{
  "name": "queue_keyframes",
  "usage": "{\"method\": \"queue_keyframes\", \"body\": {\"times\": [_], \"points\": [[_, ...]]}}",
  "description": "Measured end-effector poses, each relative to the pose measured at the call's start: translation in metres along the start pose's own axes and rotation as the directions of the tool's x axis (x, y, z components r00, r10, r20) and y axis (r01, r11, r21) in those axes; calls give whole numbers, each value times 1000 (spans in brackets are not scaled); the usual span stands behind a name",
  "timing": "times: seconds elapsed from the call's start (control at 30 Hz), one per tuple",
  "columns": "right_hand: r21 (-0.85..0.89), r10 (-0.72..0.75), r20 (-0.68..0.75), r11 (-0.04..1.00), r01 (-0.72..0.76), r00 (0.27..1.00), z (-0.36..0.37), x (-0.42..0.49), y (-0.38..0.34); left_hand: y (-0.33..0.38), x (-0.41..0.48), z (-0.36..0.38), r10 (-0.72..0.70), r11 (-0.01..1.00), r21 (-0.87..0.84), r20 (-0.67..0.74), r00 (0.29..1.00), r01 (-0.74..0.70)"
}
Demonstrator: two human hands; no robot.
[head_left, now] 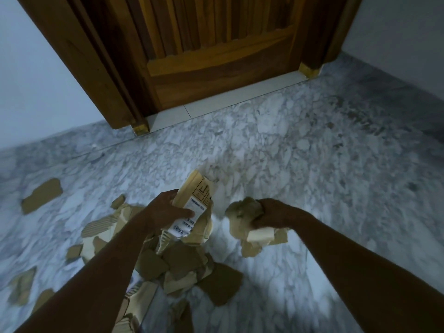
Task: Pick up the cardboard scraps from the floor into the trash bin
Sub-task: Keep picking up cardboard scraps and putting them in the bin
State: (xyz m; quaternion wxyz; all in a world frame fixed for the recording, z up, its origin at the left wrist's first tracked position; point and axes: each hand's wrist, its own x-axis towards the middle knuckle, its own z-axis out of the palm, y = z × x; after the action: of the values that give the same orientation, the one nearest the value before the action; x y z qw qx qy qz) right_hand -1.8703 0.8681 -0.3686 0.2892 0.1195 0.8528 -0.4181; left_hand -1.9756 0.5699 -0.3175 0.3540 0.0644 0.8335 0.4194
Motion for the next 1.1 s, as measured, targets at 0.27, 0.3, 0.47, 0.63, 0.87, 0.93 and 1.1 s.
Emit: {"method": "queue_keyframes", "body": {"times": [0.27, 0.3, 0.47, 0.63, 0.87, 0.93, 1.1], "points": [[-517, 61, -138, 847, -125, 989, 79, 26, 6, -35, 8, 7, -3, 1000, -15, 89, 996, 4], [-483, 66, -139, 866, -126, 988, 79, 23, 6, -35, 9, 11, -1, 1000, -3, 84, 996, 1], [-182, 105, -215, 973, -145, 971, 76, 14, 14, -34, 18, 28, -13, 993, 120, 68, 998, 4], [-172, 166, -105, 968, -182, 981, 52, -6, 24, -23, 12, 37, 37, 985, 173, -121, 992, -16], [-275, 117, 182, 959, -64, 976, 61, -23, -15, -23, -31, 34, -57, 995, 61, -319, 946, 80], [-329, 148, 174, 941, -84, 974, 103, -17, -17, -27, -52, 38, -73, 990, 87, -350, 934, 110], [-551, 5, -131, 831, -77, 991, 185, -29, -10, -49, -127, 45, -86, 970, 180, -365, 927, 162]]}}
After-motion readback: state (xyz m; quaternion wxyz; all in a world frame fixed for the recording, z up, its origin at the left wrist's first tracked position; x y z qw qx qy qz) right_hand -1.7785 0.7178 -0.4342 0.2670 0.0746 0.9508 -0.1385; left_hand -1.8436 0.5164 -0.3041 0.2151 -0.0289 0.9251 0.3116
